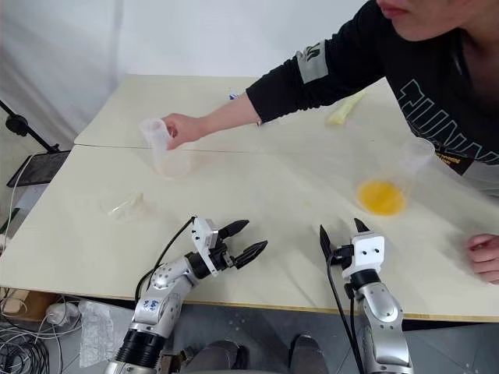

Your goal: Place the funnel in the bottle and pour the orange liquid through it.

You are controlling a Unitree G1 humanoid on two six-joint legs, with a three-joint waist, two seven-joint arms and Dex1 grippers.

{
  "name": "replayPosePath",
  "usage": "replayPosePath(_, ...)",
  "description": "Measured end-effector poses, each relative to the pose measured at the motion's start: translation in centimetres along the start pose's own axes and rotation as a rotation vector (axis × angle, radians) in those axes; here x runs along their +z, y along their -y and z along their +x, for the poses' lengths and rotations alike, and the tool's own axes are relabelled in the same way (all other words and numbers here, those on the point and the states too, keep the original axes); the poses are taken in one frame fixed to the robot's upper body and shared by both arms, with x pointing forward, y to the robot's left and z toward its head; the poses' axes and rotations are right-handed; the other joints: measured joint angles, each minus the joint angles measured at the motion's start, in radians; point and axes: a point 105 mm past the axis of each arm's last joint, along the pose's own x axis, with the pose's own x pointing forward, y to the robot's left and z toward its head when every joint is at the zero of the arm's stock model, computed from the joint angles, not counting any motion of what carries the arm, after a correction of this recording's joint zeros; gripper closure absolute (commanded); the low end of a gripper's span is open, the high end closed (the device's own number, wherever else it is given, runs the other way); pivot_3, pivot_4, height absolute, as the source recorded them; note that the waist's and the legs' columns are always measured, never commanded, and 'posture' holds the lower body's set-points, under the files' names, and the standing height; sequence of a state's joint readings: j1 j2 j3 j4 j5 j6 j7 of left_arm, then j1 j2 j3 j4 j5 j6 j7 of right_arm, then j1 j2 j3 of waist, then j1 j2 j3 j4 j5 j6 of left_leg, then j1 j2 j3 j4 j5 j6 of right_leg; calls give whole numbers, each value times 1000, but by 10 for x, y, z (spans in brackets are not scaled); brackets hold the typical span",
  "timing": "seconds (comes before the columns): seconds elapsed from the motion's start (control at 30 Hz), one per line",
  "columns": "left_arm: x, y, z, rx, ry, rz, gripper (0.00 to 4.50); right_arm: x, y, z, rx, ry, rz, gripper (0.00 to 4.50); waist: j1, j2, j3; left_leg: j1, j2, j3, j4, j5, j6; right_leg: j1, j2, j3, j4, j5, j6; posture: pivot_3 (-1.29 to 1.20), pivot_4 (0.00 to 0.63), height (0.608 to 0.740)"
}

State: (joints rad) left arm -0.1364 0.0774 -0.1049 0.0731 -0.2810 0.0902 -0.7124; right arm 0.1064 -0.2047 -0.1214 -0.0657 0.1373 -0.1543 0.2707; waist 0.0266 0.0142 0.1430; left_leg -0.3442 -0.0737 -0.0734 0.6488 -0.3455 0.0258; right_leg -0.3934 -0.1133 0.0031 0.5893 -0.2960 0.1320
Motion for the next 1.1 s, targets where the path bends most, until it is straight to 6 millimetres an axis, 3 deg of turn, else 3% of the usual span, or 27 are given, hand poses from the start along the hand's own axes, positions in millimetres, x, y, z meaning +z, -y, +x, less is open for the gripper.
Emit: replayPosePath(1.1, -2, 0, -5, 20, -24, 36, 0, 1, -6, -12, 64, -37, -5, 25, -3, 0, 0, 0, 2, -2, 0, 0, -1, -1, 1, 1, 1, 0, 0, 0, 150, 740)
